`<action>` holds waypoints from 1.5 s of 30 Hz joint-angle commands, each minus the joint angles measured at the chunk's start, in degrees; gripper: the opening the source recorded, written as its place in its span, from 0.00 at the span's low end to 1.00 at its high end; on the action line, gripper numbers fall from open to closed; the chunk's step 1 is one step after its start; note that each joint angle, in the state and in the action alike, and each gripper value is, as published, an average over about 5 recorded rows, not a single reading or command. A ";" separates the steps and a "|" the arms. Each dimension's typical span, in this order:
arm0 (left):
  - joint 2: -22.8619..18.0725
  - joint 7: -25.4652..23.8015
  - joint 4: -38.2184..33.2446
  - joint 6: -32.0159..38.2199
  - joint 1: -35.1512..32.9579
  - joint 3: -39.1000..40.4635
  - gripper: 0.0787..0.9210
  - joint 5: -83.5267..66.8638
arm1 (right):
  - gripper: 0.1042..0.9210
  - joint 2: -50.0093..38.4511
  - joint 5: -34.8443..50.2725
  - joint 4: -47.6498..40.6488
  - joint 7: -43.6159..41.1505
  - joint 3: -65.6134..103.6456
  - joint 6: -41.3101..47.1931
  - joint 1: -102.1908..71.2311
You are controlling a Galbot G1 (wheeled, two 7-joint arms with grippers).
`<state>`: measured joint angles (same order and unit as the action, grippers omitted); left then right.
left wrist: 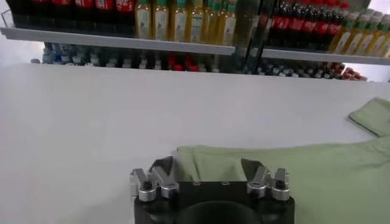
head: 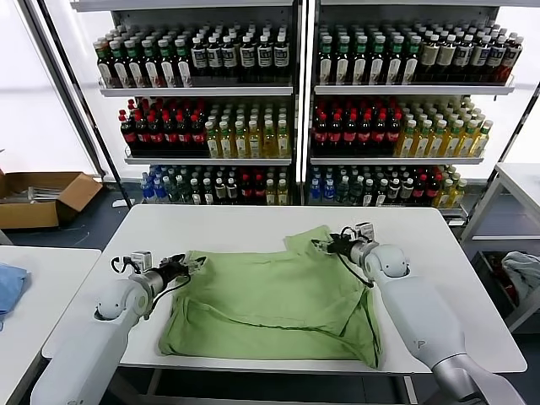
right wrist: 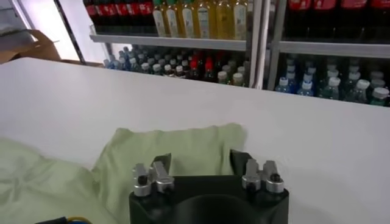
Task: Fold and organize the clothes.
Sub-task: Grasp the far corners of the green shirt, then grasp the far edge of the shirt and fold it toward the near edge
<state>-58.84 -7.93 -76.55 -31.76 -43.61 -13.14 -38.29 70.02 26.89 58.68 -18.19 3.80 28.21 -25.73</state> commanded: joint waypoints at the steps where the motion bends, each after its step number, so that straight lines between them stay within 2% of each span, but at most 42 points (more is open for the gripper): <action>1: -0.37 -0.18 1.05 -0.68 -0.01 0.68 0.62 0.43 | 0.46 0.71 -0.16 -0.60 0.05 -0.29 0.27 -0.07; 12: -0.91 -0.34 1.93 0.53 -0.24 1.50 0.22 3.29 | 0.07 0.35 2.63 3.93 0.75 1.66 0.56 -1.36; 15: -1.28 0.69 1.84 3.00 -0.22 1.69 0.12 7.79 | 0.01 0.12 5.23 7.87 1.59 3.60 0.85 -2.54; 18: -1.11 1.25 -0.52 4.95 -0.84 1.21 0.04 10.11 | 0.00 -0.45 8.19 12.92 2.57 5.77 1.38 -4.46; 33: 2.35 4.49 -19.68 5.50 -10.00 -7.15 0.02 3.51 | 0.00 -6.13 16.11 37.76 5.91 16.16 2.92 -23.09; 45: 4.03 6.85 -32.57 3.66 -22.33 -13.53 0.02 2.62 | 0.00 -6.58 13.69 54.04 6.52 26.78 2.75 -44.83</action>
<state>-55.46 -2.01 -99.78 -27.78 -58.28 -22.82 -35.09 64.42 40.98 97.91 -12.25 22.81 31.00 -53.48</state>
